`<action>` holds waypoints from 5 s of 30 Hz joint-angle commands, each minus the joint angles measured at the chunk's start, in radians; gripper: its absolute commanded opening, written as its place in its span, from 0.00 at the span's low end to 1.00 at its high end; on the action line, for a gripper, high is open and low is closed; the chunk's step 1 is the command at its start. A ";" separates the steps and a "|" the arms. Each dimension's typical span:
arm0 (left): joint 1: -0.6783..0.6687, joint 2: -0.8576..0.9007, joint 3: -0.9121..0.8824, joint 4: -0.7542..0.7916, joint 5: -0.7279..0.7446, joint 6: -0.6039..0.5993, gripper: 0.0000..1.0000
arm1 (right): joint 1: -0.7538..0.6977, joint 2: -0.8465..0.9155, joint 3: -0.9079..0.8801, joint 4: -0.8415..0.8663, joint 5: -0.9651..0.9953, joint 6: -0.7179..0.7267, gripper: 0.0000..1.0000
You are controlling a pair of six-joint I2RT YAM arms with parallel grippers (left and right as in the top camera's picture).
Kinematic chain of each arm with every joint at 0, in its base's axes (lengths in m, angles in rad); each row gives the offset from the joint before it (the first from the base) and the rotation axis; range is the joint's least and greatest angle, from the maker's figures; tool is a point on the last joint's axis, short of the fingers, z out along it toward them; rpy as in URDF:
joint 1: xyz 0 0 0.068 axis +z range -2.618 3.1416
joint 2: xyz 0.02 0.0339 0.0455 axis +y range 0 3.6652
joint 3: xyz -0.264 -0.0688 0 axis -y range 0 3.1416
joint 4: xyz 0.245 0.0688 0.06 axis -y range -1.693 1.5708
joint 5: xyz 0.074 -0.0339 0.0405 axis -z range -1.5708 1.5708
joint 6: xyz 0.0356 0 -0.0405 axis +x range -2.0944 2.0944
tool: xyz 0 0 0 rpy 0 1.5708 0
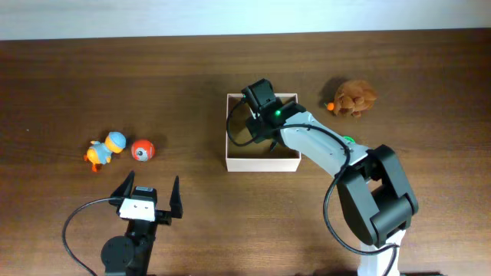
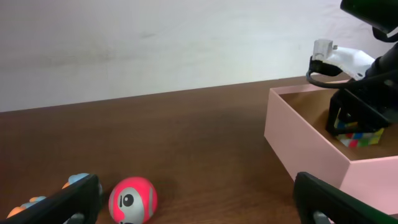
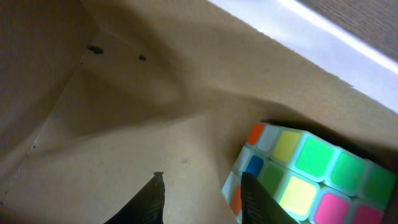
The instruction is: Pack container
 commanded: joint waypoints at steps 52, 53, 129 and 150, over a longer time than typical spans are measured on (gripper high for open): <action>0.006 -0.009 -0.002 -0.005 0.000 0.019 0.99 | -0.469 -0.058 0.557 -0.590 0.043 0.288 0.78; 0.006 -0.009 -0.002 -0.005 0.000 0.019 0.99 | -0.478 -0.045 0.557 -0.593 0.044 0.287 0.78; 0.006 -0.009 -0.002 -0.005 0.000 0.019 0.99 | -0.572 0.148 0.407 -0.441 -0.110 0.500 0.04; 0.006 -0.009 -0.002 -0.005 0.000 0.019 0.99 | -0.571 0.016 0.410 -0.460 -0.109 0.303 0.04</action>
